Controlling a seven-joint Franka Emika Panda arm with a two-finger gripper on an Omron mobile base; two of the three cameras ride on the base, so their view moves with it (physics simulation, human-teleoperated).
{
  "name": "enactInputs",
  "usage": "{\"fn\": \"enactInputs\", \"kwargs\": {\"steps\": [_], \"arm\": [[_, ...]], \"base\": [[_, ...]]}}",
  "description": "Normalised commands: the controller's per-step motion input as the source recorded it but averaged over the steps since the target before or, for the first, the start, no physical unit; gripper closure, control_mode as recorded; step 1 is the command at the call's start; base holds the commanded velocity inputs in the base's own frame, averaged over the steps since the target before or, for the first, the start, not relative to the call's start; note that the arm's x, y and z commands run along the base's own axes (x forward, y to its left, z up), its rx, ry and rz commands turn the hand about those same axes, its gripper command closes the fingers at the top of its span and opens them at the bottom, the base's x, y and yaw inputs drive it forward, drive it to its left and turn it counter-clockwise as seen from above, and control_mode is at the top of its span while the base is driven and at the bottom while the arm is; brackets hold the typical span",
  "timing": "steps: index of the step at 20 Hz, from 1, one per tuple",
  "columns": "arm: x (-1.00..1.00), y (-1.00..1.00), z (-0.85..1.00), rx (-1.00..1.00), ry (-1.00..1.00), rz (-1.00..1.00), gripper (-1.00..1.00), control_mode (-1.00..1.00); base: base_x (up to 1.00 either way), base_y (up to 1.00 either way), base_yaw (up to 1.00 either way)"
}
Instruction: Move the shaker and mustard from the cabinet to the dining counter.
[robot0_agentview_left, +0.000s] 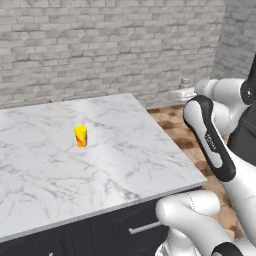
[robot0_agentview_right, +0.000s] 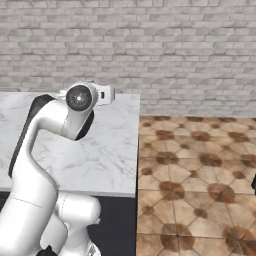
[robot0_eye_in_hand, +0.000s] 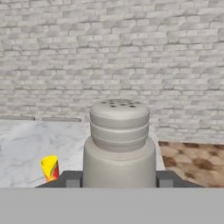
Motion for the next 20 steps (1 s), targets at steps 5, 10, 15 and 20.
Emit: {"fn": "enactInputs", "kwargs": {"steps": [5, 10, 15, 20], "arm": [[0.86, 0.0, -0.86, -0.02, 0.12, 0.1, 1.0, -1.0], [0.56, 0.0, -0.87, 0.0, 0.02, 0.11, 1.0, -1.0], [0.36, 0.0, -0.81, 0.0, 0.0, 0.14, 1.0, -1.0], [0.28, 0.0, -0.51, 0.0, 0.04, 0.11, 1.0, -1.0]], "base": [[0.0, 0.0, 0.0], [0.0, 0.0, 0.0], [0.0, 0.0, 0.0], [0.0, 0.0, 0.0]]}}
